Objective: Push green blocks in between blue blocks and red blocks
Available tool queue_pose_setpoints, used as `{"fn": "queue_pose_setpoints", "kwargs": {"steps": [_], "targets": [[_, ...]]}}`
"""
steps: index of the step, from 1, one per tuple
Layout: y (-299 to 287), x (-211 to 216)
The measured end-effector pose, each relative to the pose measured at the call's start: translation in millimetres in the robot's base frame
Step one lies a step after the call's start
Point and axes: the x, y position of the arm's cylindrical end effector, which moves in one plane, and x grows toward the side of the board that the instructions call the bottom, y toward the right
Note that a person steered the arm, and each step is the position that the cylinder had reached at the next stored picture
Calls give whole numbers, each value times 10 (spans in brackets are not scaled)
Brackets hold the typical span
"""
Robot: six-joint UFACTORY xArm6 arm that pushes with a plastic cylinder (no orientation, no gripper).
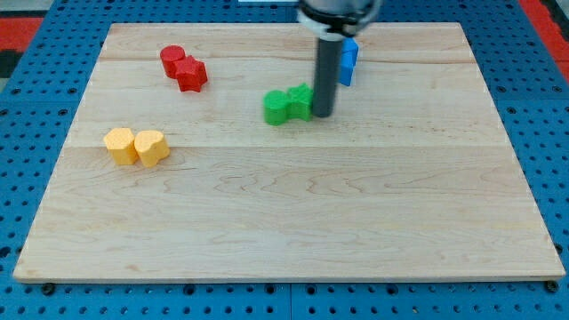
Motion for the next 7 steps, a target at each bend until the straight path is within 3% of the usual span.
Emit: {"fn": "queue_pose_setpoints", "kwargs": {"steps": [2, 3, 5, 7], "targets": [[53, -50], [108, 230], [-1062, 419], [-1119, 341]]}}
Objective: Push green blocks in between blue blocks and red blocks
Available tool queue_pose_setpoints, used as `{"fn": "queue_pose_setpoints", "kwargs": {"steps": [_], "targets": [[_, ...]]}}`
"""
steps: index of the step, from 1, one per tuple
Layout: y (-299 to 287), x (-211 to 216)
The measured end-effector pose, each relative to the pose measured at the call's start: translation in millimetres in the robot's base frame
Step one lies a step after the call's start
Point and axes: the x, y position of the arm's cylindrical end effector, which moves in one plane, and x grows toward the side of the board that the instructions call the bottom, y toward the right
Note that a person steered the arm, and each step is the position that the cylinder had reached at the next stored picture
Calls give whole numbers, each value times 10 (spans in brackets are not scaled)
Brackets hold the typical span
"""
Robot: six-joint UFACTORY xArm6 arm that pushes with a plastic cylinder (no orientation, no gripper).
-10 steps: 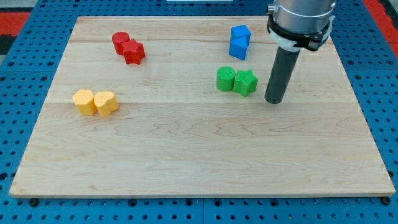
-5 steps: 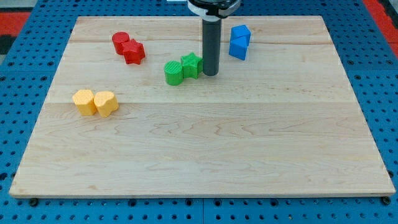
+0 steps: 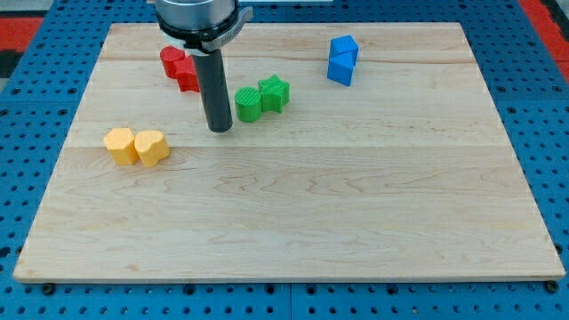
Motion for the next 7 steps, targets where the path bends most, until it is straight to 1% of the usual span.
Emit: {"fn": "queue_pose_setpoints", "kwargs": {"steps": [2, 4, 6, 7], "targets": [[369, -144], [518, -362], [614, -406], [631, -501]]}}
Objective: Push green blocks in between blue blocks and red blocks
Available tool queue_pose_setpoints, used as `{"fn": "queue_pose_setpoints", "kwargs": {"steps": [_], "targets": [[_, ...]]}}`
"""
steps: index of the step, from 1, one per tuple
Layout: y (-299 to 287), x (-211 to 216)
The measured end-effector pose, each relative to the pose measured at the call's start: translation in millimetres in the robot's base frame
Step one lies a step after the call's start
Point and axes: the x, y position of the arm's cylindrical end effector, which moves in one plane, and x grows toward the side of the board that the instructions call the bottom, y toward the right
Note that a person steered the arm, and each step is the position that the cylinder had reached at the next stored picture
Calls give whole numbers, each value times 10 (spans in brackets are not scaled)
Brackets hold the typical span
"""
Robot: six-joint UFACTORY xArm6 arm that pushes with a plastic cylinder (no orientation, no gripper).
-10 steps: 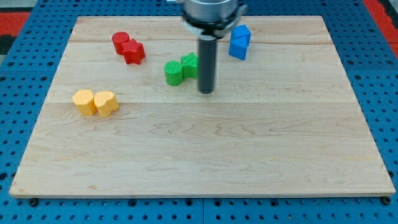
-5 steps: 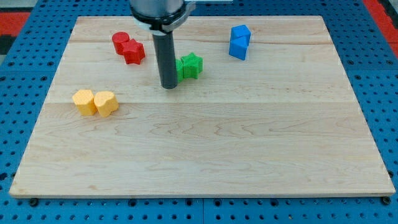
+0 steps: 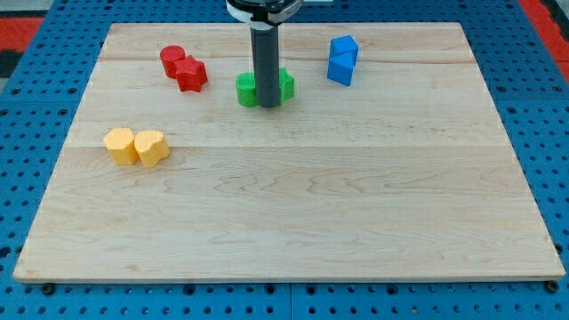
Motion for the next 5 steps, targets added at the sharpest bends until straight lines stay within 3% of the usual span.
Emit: {"fn": "queue_pose_setpoints", "kwargs": {"steps": [1, 3, 5], "targets": [[6, -96], [-335, 414], [-462, 222]]}}
